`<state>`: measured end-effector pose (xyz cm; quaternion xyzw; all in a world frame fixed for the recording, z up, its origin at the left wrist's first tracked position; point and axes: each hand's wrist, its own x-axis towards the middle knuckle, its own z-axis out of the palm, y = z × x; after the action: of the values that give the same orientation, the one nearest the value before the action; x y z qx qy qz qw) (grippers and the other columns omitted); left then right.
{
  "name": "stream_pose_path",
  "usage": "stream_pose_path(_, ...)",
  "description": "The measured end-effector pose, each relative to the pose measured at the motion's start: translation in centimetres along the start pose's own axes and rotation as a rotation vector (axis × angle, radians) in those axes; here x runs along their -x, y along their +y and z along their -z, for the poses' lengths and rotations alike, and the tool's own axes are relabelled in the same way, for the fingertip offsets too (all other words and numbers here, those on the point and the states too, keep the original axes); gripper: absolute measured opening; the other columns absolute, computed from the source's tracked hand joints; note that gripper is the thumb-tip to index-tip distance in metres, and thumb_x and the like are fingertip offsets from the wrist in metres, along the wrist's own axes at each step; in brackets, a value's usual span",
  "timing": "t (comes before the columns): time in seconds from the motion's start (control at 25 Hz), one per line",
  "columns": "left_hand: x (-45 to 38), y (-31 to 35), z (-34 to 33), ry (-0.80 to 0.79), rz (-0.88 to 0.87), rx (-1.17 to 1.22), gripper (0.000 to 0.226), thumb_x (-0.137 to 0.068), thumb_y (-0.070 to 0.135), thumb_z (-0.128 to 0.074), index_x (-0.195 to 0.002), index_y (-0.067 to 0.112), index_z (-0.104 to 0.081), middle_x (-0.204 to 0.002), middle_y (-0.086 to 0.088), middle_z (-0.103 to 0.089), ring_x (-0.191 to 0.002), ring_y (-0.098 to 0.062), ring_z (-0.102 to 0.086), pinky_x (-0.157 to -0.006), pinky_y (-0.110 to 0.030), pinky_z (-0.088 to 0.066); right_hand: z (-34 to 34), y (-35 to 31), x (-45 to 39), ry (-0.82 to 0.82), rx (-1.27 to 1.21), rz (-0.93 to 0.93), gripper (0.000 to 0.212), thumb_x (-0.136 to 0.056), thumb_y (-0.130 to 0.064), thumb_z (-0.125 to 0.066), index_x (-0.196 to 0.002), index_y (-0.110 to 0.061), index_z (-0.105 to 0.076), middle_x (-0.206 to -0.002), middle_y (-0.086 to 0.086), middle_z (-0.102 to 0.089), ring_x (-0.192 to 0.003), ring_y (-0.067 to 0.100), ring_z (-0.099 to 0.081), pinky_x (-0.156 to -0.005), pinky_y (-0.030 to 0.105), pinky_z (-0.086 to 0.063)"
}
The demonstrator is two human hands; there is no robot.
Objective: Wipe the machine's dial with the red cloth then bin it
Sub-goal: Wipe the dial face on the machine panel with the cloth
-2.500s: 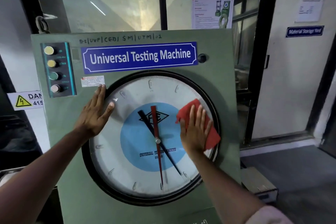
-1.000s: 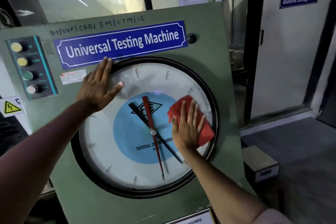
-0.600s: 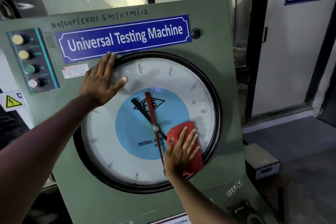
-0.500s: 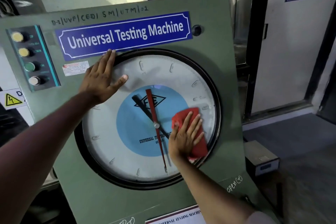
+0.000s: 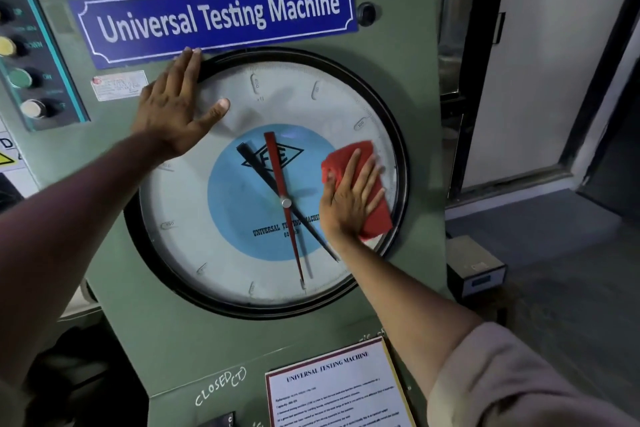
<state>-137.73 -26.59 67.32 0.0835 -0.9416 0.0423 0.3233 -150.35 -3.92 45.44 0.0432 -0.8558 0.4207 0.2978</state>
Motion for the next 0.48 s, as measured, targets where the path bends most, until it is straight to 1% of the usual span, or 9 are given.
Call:
stream_pose_path(0.12,0.0,0.1,0.1,0.013,0.008,0.001,0.097,-0.092,0.084,-0.022,-0.166,0.026,0.001,-0.176,-0.002,-0.007,-0.16,-0.028,-0.013,-0.124,-0.057,-0.015,0.4,-1.0,-2.2,0.053,0.017,-0.033,0.069,-0.108,-0.054,-0.032,-0.167,-0.026,-0.009,-0.176,0.007,-0.01,-0.163,0.026,-0.01,-0.127,0.061,-0.013)
stream_pose_path(0.16,0.0,0.2,0.0,0.014,0.012,0.008,0.096,-0.093,0.082,-0.023,-0.166,0.026,0.001,-0.176,-0.002,-0.007,-0.16,-0.028,-0.013,-0.124,-0.057,-0.015,0.3,-0.6,-1.4,0.05,0.031,-0.009,0.069,-0.108,-0.054,-0.03,-0.167,-0.026,-0.008,-0.176,0.007,-0.01,-0.163,0.026,-0.01,-0.127,0.06,-0.013)
stream_pose_path(0.24,0.2,0.3,0.0,0.014,0.021,0.021,0.095,-0.093,0.081,-0.025,-0.166,0.027,0.001,-0.176,-0.002,-0.007,-0.161,-0.027,-0.012,-0.125,-0.057,-0.015,0.1,1.0,1.9,-0.015,0.052,0.058,0.068,-0.108,-0.054,-0.027,-0.165,-0.028,-0.001,-0.176,0.006,-0.005,-0.163,0.025,-0.007,-0.128,0.06,-0.012)
stream_pose_path(0.32,0.1,0.2,0.2,0.002,0.022,0.03,0.096,-0.092,0.083,-0.024,-0.166,0.028,0.002,-0.176,-0.002,-0.007,-0.161,-0.028,-0.012,-0.125,-0.056,-0.015,0.0,1.9,2.6,-0.071,0.03,0.075,0.069,-0.108,-0.053,-0.028,-0.164,-0.03,0.004,-0.176,0.006,0.0,-0.163,0.025,-0.002,-0.128,0.06,-0.008)
stream_pose_path(0.4,0.3,-0.3,0.6,-0.021,0.032,0.061,0.096,-0.091,0.084,-0.023,-0.167,0.029,0.001,-0.176,-0.004,-0.008,-0.16,-0.03,-0.014,-0.127,-0.054,-0.015,0.3,0.1,0.0,-0.03,-0.004,0.029,0.069,-0.108,-0.052,-0.032,-0.165,-0.029,0.001,-0.176,0.007,-0.003,-0.163,0.026,-0.003,-0.128,0.061,-0.008)
stream_pose_path(0.48,1.0,-0.7,1.0,-0.01,0.058,0.102,0.095,-0.091,0.082,-0.023,-0.167,0.029,-0.002,-0.175,-0.007,-0.01,-0.16,-0.03,-0.015,-0.128,-0.049,-0.015,0.9,-3.9,-3.6,0.058,-0.013,-0.017,0.068,-0.108,-0.052,-0.033,-0.167,-0.027,-0.01,-0.176,0.009,-0.01,-0.163,0.027,-0.01,-0.126,0.062,-0.014)
